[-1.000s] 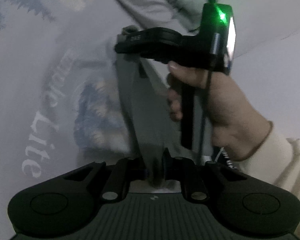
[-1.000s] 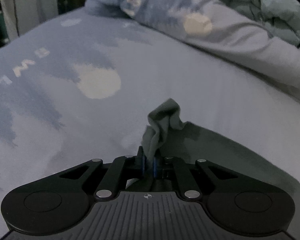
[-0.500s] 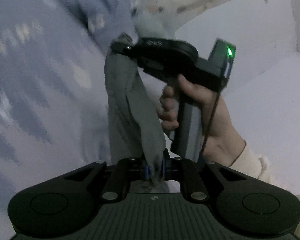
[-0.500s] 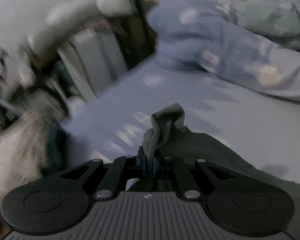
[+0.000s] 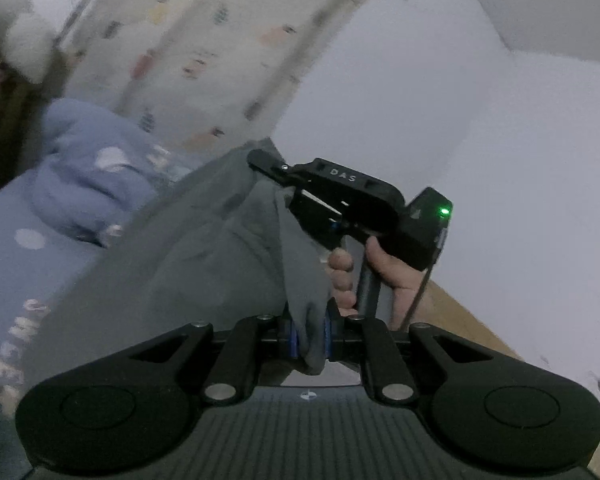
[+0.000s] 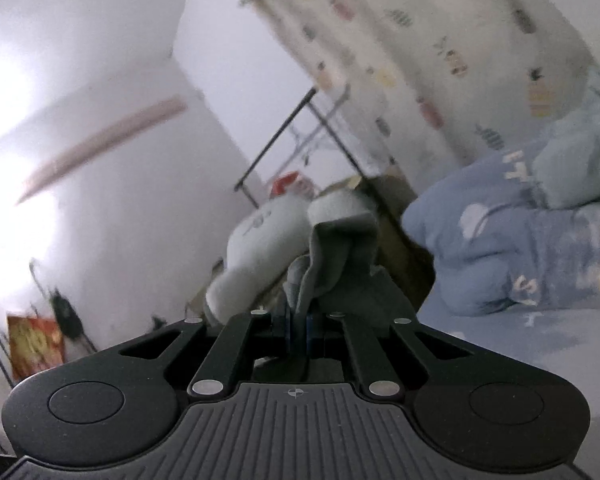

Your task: Fold clothes

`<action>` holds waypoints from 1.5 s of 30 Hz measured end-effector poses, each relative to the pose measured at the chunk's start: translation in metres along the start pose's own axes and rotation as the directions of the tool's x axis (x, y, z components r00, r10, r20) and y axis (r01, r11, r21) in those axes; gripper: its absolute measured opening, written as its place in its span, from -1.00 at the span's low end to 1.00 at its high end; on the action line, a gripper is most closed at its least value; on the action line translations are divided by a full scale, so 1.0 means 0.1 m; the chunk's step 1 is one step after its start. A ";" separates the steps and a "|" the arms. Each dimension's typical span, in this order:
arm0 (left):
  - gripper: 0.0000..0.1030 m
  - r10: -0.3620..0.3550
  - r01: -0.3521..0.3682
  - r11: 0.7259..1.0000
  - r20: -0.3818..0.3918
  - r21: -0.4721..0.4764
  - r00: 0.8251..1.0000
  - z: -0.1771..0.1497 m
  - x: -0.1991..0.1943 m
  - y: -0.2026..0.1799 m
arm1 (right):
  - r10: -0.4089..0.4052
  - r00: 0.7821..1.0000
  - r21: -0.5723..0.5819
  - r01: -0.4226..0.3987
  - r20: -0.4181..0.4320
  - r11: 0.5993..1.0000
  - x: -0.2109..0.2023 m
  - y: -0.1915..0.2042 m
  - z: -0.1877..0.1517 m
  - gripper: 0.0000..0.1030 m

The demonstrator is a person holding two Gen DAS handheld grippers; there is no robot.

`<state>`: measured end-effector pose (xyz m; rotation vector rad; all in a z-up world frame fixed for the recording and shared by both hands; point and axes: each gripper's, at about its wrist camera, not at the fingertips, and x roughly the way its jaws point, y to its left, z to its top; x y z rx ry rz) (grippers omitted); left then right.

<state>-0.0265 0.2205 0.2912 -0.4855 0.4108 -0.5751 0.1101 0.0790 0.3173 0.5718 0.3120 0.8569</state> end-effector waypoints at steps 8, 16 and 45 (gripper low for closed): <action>-0.72 -0.110 0.081 0.990 -0.276 -0.116 0.955 -1.25 1.54 -0.16 | -0.176 0.983 0.073 0.180 -0.059 0.981 -1.28 -1.53 -0.36 -0.84; -0.72 -0.135 0.034 0.977 -0.490 -0.211 0.861 -2.62 3.17 -0.43 | -0.416 0.889 0.175 0.447 -0.190 0.877 -2.52 -3.27 -1.06 -0.84; -0.72 0.191 -0.318 0.799 -0.286 -0.511 0.939 -2.71 1.52 1.49 | -0.470 0.694 -0.381 0.294 -0.545 0.877 0.16 -1.79 -2.27 -0.83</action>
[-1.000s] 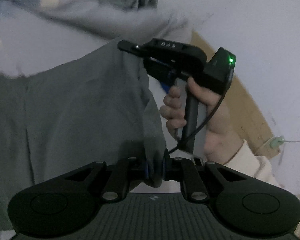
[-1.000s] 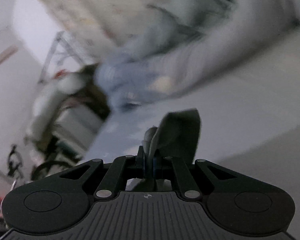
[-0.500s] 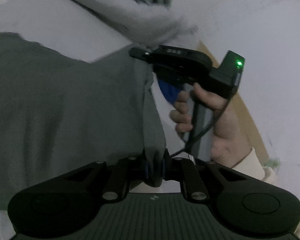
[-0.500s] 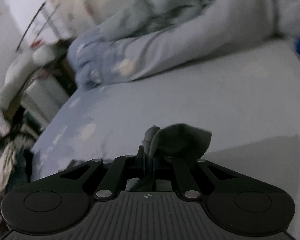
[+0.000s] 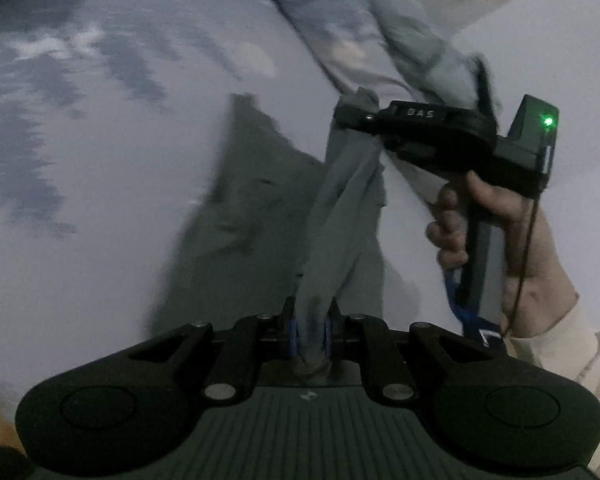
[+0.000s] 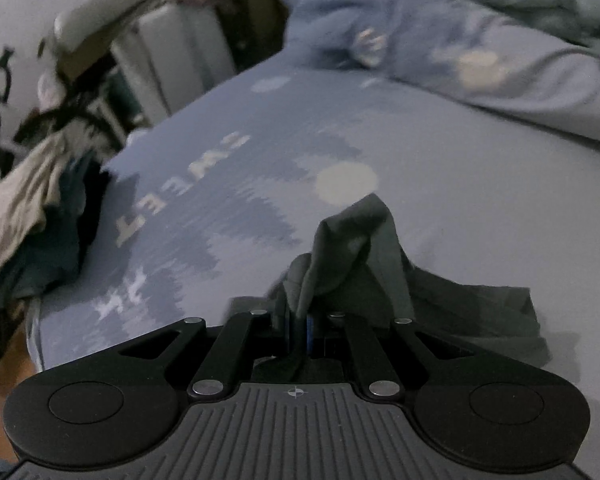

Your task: Fold clothes

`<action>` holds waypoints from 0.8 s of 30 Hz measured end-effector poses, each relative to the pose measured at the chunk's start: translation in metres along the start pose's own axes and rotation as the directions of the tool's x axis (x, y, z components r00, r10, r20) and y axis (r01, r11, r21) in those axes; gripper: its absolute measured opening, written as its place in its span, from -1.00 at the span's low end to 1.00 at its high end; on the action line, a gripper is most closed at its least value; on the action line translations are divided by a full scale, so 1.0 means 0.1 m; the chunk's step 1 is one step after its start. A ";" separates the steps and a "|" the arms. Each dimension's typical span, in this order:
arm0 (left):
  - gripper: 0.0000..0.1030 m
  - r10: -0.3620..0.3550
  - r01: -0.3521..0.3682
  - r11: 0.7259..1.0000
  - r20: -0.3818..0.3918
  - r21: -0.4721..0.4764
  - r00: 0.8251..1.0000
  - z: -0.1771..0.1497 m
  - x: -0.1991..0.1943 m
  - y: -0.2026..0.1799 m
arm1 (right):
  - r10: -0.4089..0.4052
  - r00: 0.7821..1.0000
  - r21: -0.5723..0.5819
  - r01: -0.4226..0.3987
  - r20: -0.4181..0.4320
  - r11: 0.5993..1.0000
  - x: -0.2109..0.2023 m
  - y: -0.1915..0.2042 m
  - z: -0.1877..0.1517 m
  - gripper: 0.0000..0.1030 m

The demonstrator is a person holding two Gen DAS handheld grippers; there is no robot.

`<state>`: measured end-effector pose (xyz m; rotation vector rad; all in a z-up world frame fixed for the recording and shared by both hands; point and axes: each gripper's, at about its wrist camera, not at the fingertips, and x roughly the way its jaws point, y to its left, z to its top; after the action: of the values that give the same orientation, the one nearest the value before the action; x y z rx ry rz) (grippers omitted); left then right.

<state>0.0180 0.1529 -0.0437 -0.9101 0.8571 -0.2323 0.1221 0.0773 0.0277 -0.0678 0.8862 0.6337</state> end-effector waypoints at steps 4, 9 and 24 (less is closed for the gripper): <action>-0.72 0.035 -0.037 0.997 -0.031 -0.067 0.999 -0.04 0.08 0.21 | -0.016 0.998 -0.064 0.012 -0.064 0.998 0.29 0.37 0.03 -0.83; -0.68 0.078 -0.085 0.993 -0.087 -0.078 0.993 -0.11 0.11 0.34 | -0.079 0.986 -0.102 0.064 -0.148 0.993 0.63 0.51 -0.06 -0.77; 0.61 0.116 -0.119 0.991 -0.037 -0.069 0.993 -0.04 -0.19 0.42 | -0.059 0.993 0.171 0.040 0.106 0.985 -1.80 -0.18 -0.11 0.49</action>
<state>-0.0046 0.1861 -0.0666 -0.9205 0.9514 -0.1158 0.0411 -0.0284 0.1504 0.0966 0.8251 0.5094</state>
